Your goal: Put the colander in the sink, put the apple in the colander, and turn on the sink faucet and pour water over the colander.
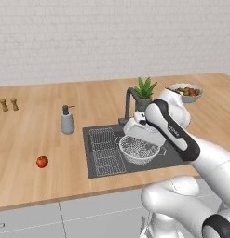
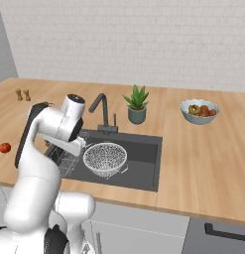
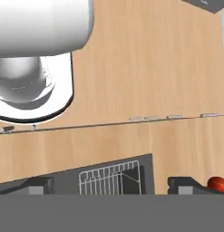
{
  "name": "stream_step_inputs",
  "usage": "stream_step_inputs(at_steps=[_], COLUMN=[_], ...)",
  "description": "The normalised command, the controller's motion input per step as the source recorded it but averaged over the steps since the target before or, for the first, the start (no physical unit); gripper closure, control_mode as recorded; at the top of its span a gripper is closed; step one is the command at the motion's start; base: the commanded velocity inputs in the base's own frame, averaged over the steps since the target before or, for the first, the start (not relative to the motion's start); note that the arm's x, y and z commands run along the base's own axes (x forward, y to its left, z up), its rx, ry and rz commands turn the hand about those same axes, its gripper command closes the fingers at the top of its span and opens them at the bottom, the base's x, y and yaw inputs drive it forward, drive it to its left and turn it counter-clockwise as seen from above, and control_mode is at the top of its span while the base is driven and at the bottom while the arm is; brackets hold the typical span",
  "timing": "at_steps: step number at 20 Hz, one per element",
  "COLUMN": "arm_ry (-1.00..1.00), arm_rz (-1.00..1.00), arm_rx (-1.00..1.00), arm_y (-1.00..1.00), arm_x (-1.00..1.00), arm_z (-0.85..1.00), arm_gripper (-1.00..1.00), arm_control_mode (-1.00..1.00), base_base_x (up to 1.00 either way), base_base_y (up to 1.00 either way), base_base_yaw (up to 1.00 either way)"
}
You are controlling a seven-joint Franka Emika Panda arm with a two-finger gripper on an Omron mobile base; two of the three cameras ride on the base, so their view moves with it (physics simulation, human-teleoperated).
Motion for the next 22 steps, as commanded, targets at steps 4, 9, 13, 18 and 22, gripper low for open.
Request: stream_step_inputs(at_steps=[4, 9, 13, 18, 22], arm_ry=[0.10, 0.24, 0.26, 0.40, 0.39], arm_rz=[-0.67, -0.77, -0.58, -0.55, -0.59], arm_rx=[-0.04, -0.02, 0.00, 0.00, 0.00], arm_y=[0.60, 0.49, 0.60, 0.61, 0.58], arm_x=[0.22, 0.25, 0.35, 0.22, 0.16], arm_z=[0.07, 0.00, 0.07, 0.08, 0.09], arm_gripper=[-1.00, -1.00, -1.00, -1.00, -1.00], arm_control_mode=[-1.00, -1.00, -1.00, -1.00, -1.00], base_base_x=[0.00, 0.00, 0.00, 0.00, 0.00], base_base_y=[0.00, 0.00, 0.00, 0.00, 0.00], base_base_yaw=[0.00, 0.00, 0.00, 0.00, 0.00])
